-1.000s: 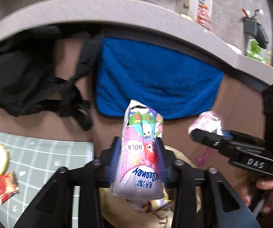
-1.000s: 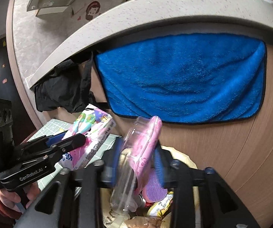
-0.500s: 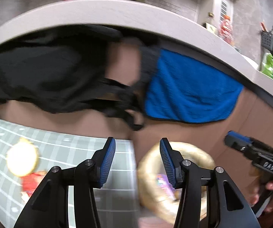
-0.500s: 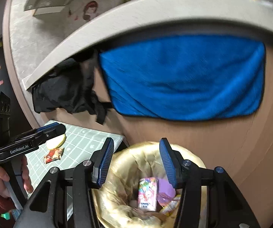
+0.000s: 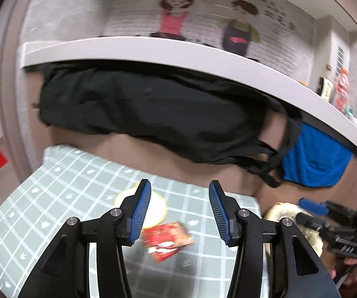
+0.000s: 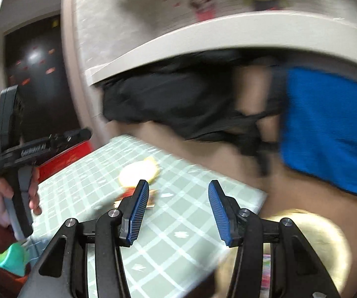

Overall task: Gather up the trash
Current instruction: 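Grasp the red candy wrappers with the right tool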

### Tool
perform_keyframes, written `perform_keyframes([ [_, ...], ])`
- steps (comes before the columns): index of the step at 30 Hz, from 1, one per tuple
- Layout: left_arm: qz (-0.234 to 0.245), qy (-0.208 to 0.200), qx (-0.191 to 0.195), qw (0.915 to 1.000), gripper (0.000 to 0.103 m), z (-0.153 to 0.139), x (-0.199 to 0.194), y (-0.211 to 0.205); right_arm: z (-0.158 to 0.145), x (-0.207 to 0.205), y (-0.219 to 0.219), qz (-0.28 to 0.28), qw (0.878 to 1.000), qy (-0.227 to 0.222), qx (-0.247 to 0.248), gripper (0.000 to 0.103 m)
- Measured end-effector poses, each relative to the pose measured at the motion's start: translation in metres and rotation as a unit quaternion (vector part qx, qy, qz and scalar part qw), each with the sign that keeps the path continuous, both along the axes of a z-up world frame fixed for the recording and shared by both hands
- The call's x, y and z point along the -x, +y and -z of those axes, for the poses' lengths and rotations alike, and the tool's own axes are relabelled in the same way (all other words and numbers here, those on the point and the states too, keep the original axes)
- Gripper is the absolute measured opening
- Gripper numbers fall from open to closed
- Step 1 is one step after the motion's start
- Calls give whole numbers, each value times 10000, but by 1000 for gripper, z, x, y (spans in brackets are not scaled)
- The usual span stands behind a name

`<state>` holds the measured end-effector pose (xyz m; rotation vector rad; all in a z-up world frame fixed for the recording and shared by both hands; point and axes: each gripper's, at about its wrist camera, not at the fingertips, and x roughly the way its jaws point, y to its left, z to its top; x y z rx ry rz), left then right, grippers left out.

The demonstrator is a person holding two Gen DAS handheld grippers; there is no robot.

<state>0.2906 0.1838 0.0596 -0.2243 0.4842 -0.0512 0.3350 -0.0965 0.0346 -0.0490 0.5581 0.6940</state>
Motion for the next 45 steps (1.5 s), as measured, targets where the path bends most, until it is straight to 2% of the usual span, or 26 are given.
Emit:
perform_keyframes([
  [3,-211,97,91,9997,50,10,11,33,17,-10,41,-520,9980,319,137,48],
  [5,-401,140,127,9990,50,17,18,54,35,-17,79,-881,9933,563,484,48],
  [8,-554,253,232,9979,50,27,24,78,56,-21,119,-1067,9868,569,1078,48],
  [11,-615,421,312,9967,50,34,27,97,75,-37,152,-1169,9808,733,1377,48],
  [15,-647,531,289,9961,50,38,26,113,95,-68,167,-1016,9784,968,1518,48],
  [21,-394,782,342,9956,50,51,9,115,115,-85,179,-1077,9740,1152,1625,48],
  [25,-173,953,515,9940,50,59,-5,110,121,-74,185,-1325,9683,1128,1790,48],
  [31,-34,950,590,9937,50,64,-13,103,130,-39,182,-1678,9583,943,2113,50],
  [34,-47,1017,667,9926,50,70,-13,101,132,-33,177,-1611,9613,854,2065,51],
  [37,-63,1059,664,9921,50,73,-12,100,133,-37,174,-1320,9668,913,1987,53],
  [40,-107,1064,665,9920,50,74,-11,100,133,-39,176,-1380,9648,877,2059,55],
  [41,-123,1062,665,9920,50,74,-11,100,133,-40,175,-1415,9645,902,2037,52],
  [42,-137,1060,669,9920,50,75,-11,100,132,-41,173,-1406,9652,894,2017,43],
  [43,-142,1058,677,9920,50,75,-12,100,131,-42,170,-1384,9667,859,1976,39],
  [45,-119,1082,707,9915,50,79,-18,99,128,-45,159,-1258,9709,845,1855,16],
])
